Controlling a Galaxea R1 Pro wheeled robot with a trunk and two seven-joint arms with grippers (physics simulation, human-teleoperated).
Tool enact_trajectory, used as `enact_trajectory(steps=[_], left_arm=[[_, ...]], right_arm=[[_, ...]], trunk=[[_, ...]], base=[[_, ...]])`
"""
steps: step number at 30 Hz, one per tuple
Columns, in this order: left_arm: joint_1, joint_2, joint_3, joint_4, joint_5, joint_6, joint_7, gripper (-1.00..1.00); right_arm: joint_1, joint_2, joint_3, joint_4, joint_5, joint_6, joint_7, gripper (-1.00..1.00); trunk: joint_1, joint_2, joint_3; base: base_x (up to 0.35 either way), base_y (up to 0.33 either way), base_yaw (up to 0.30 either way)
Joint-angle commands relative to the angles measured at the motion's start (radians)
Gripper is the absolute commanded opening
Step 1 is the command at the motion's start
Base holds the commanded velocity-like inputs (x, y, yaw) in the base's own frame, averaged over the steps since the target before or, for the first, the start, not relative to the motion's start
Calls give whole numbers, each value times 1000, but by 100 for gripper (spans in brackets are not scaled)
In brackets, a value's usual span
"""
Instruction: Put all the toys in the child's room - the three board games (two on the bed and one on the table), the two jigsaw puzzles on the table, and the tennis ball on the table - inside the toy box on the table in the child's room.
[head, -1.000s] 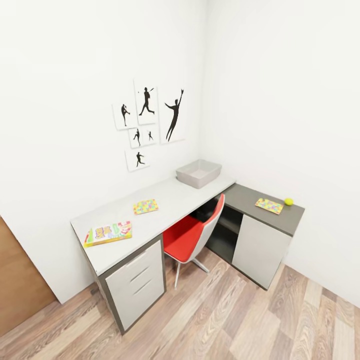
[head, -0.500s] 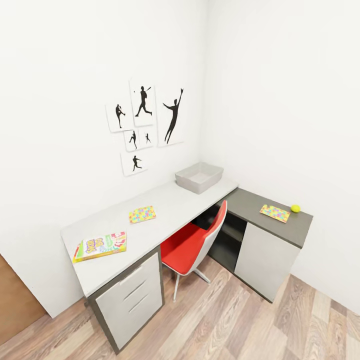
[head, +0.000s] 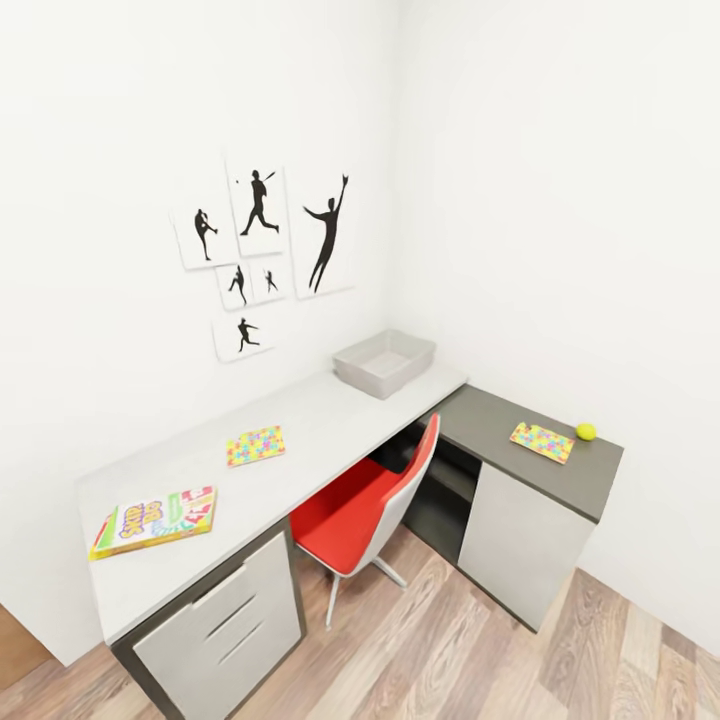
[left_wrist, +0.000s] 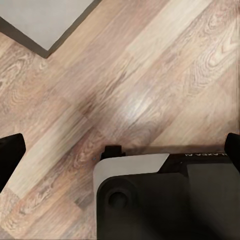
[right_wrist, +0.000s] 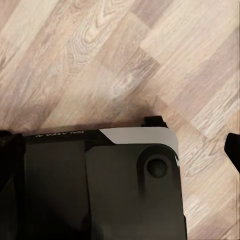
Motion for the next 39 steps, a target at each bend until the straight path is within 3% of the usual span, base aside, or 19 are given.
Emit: enact_trajectory(steps=[1,20,39], left_arm=[[-1,0,-1,1,-1,-4,1,100],[-1,0,-1,1,-1,-4,1,100],[1,0,-1,2,-1,-4,1,100]], right_arm=[[0,0,-1,-2,-10,4,-1,100],[0,3,-1,-2,-10,4,-1,100],[0,3,0,-2,-10,4,-1,100]], trunk=[[1,-2,-2],[1,-2,-2],[1,-2,-2]], base=[[159,-260,0],[63,-57,0],[158,-140,0]])
